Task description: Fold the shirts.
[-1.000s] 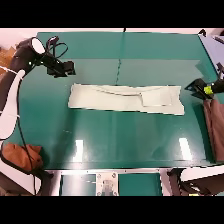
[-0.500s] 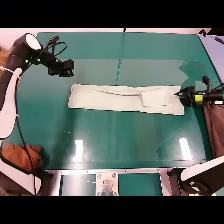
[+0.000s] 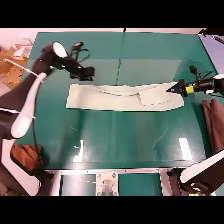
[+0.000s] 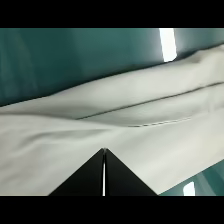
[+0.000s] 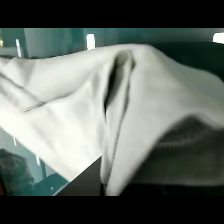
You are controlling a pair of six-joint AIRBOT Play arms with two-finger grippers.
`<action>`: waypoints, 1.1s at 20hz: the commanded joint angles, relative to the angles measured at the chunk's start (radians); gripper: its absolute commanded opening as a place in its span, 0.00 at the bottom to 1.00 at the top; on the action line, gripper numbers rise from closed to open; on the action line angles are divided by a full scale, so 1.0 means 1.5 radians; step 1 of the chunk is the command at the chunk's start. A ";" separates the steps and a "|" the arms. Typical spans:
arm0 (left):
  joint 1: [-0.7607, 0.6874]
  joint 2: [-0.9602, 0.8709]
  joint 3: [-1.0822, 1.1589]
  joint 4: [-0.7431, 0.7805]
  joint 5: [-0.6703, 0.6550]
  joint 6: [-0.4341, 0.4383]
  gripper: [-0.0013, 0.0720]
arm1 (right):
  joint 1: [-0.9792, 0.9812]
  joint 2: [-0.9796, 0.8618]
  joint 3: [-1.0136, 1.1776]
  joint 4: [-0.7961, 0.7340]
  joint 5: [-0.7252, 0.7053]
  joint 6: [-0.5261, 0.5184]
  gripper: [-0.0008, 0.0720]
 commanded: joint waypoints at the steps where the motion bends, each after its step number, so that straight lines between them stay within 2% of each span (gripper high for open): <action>1: -0.099 -0.053 0.000 -0.002 0.095 0.012 0.04 | 0.013 0.047 0.057 0.007 0.061 0.039 0.03; 7: -0.226 -0.126 0.002 -0.040 0.279 0.012 0.04 | 0.089 0.174 0.098 0.009 0.119 0.084 0.04; 10: -0.242 -0.140 0.002 -0.072 0.302 0.019 0.04 | 0.145 0.228 0.109 0.010 0.116 0.091 0.04; 14: -0.242 -0.141 0.002 -0.086 0.309 0.035 0.04 | 0.201 0.239 0.139 0.009 0.108 0.116 0.04; 16: -0.242 -0.141 0.002 -0.085 0.303 0.037 0.04 | 0.218 0.239 0.139 -0.004 0.091 0.124 0.04; 18: -0.232 -0.134 0.002 -0.080 0.265 0.077 0.04 | 0.222 0.239 0.139 -0.010 0.085 0.142 0.04; 20: -0.203 -0.115 0.016 -0.051 0.175 0.107 0.04 | 0.222 0.239 0.139 -0.010 0.082 0.150 0.04; 22: -0.158 -0.094 0.060 0.021 0.049 0.107 0.04 | 0.231 0.239 0.139 -0.008 0.076 0.166 0.04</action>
